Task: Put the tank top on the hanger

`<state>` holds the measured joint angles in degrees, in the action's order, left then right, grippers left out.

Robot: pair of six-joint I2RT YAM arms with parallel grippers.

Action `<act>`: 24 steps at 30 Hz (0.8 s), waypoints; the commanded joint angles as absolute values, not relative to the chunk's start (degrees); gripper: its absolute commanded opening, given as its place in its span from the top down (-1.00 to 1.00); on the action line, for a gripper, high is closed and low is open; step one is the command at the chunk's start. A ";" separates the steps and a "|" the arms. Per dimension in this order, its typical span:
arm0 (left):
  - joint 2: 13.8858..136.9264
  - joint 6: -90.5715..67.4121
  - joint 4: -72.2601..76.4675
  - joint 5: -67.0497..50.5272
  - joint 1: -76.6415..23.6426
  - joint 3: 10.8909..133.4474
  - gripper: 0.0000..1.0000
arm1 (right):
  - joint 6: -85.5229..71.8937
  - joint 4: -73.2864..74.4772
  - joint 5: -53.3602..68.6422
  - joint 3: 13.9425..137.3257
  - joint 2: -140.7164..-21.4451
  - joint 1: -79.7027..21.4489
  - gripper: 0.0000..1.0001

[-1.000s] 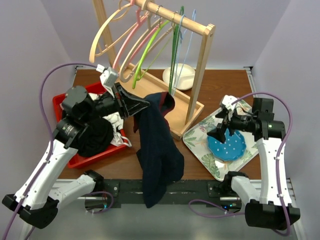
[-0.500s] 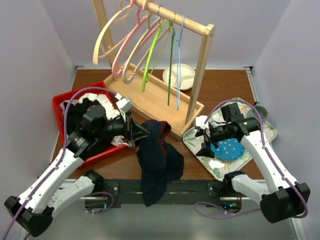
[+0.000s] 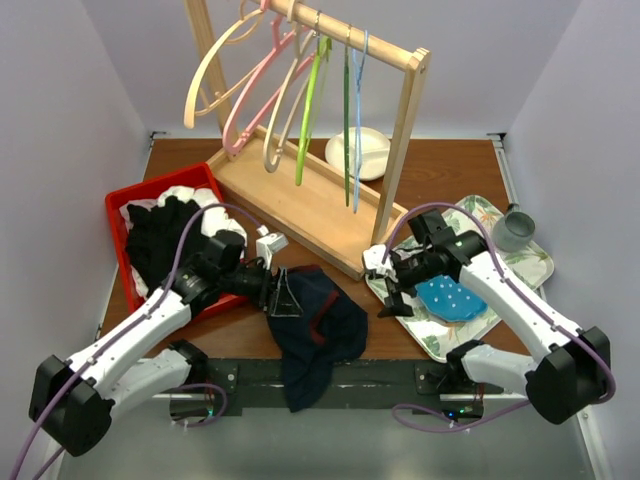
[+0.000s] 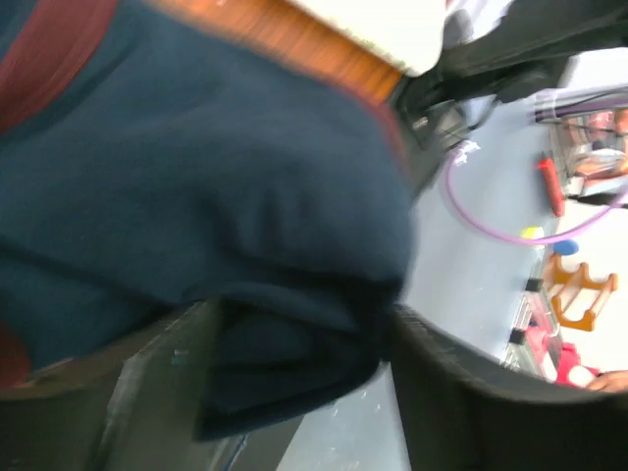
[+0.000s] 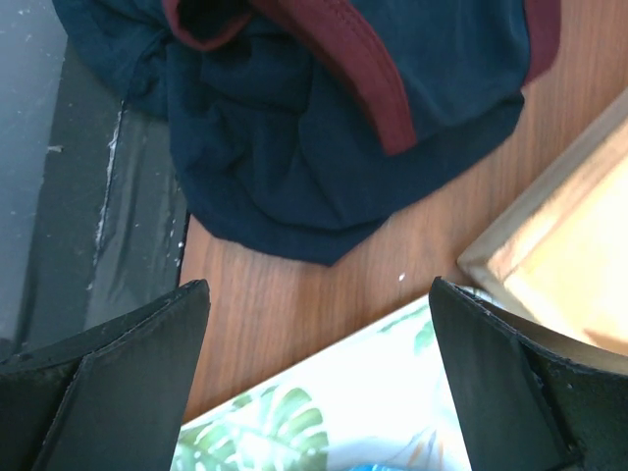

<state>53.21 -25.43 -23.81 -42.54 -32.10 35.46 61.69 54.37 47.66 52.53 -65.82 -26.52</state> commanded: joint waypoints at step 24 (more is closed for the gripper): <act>47.73 -26.10 -31.91 -31.47 -32.52 42.01 -0.39 | 41.59 29.01 40.17 57.56 -75.40 -48.85 -0.12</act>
<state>48.21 -24.58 -35.20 -31.35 -32.34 41.95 47.27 33.74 39.83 54.76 -73.80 -45.08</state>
